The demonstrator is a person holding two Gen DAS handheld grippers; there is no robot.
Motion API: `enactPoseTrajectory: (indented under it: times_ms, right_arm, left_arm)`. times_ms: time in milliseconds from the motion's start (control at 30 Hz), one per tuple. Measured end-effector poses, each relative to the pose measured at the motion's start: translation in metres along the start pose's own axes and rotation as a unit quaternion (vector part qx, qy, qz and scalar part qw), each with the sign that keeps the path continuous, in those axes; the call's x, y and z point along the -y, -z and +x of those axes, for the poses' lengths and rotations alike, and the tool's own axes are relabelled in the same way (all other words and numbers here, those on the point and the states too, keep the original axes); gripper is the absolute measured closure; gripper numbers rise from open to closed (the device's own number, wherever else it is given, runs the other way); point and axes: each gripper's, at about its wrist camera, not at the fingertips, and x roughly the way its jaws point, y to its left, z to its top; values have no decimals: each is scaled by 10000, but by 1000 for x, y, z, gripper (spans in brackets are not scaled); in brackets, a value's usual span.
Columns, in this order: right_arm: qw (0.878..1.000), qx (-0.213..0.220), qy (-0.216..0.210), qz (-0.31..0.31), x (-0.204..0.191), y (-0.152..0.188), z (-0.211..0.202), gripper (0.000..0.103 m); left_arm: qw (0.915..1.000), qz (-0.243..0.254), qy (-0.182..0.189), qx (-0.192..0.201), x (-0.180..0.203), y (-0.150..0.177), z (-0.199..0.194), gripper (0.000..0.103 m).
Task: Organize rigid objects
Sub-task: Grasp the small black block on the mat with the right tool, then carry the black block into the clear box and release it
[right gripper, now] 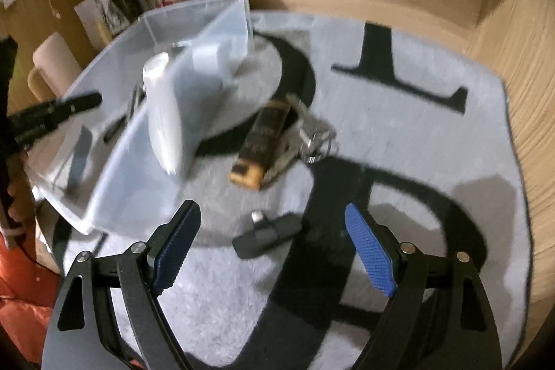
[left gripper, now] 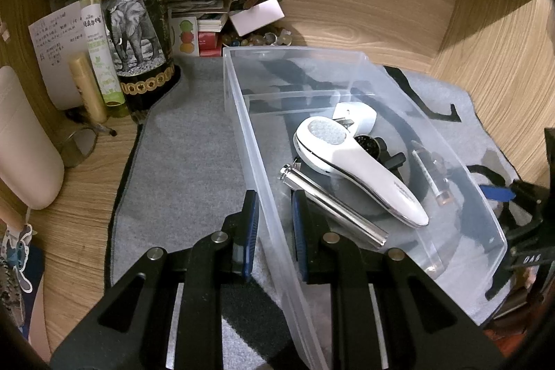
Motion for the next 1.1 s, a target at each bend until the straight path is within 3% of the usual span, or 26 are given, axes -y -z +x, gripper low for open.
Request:
enactPoseTrajectory:
  times_ms: [167,267,300,400,600,1100]
  right_arm:
    - [9998,51,134,-129,-3,13,7,26]
    - [9995,148,251,-133,-1,14,5,48]
    - [9995,168,241,-113,2,13,4,63]
    - [9998,171,59,76,12,8,2,62]
    - [9994,324,128,6,10,1,-6,62]
    - [9903,1289,202,-481,-15,-53,-49,62]
  left_arm:
    - [10000,1,-8,-27,0,1,1,85]
    - [10000,-8,-3,-42,-1,1,1,85]
    - [10000,-17,4,-45,-1,1,2,85]
    - [10000,-40,29,-52,-2,1,2,85]
    - [10000,-29,24,-63,-1,0,2,85]
    - [10000,-37,57,-60,-2,1,3,85]
